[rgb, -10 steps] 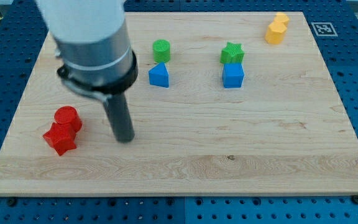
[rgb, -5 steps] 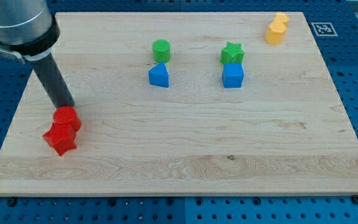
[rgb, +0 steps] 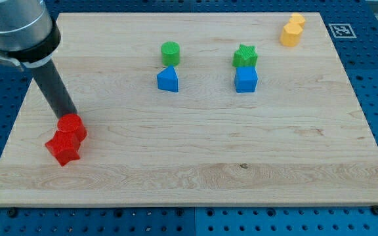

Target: Move the red circle towards the bottom a bit

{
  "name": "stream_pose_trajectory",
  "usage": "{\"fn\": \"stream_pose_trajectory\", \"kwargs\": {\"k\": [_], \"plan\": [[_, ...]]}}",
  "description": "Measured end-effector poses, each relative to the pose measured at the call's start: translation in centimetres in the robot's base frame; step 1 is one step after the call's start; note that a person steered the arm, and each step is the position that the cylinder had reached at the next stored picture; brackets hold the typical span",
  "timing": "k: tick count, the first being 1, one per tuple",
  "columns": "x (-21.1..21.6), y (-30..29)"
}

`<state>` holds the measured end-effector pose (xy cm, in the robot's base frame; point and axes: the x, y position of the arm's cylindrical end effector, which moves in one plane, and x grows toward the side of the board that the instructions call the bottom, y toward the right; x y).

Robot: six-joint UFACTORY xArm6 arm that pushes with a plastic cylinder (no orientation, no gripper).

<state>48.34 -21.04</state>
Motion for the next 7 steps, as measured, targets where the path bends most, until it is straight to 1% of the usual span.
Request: {"fn": "stream_pose_trajectory", "kwargs": {"k": [3,5,7], "plan": [[2.7,0.3],[0.6,1.6],[0.6,3.2]]}}
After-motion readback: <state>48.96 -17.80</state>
